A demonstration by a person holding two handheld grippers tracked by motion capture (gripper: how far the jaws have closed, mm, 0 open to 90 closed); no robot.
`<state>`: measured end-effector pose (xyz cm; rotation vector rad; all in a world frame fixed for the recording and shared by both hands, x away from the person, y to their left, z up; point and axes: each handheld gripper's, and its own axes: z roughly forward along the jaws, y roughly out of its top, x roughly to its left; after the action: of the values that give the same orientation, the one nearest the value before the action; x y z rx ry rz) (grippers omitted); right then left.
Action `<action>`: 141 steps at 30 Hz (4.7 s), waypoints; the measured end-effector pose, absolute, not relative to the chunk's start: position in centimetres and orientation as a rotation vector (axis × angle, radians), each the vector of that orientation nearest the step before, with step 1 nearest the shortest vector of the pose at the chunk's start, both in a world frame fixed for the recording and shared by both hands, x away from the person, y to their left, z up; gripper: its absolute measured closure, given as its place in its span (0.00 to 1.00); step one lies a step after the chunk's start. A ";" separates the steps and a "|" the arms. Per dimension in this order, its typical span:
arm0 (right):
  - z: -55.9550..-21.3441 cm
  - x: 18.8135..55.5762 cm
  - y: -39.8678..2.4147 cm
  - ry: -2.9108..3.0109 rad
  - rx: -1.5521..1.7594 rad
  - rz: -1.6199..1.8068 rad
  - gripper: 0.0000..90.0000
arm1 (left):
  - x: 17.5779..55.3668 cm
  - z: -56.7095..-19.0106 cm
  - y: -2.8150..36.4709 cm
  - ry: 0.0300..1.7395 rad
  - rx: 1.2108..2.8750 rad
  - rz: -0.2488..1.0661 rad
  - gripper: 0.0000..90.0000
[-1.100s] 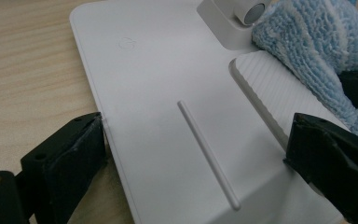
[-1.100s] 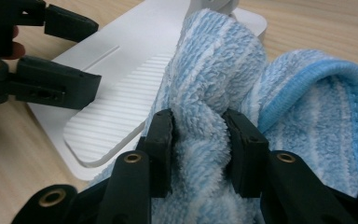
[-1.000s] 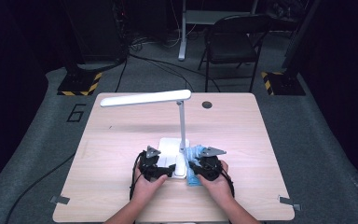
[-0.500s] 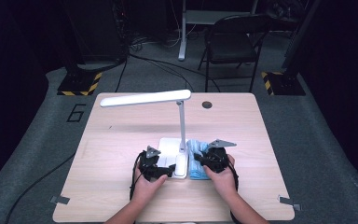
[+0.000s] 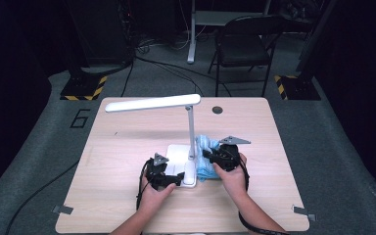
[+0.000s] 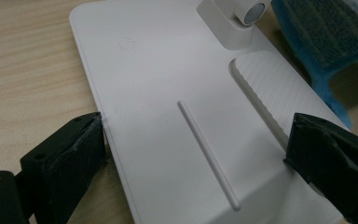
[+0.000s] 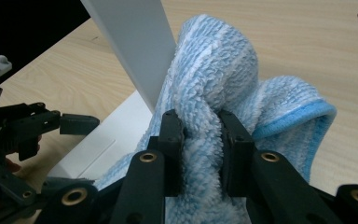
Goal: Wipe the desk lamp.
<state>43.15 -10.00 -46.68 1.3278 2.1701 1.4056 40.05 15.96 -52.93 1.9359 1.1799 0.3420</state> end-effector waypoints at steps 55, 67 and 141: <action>-50.8 47.3 -8.5 2.267 1.374 1.377 0.82 | 40.1 -53.0 15.9 1.180 1.934 0.342 0.04; -49.3 46.9 -8.7 2.274 1.370 1.428 0.83 | 40.1 -53.0 15.9 1.179 1.934 0.342 0.04; -29.5 45.1 -8.4 2.209 1.019 1.655 0.82 | 40.0 -53.0 15.8 1.184 1.929 0.342 0.04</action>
<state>45.15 -8.44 -29.46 1.0194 2.2094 1.6553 40.04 15.84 -52.96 1.9295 1.1836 0.3422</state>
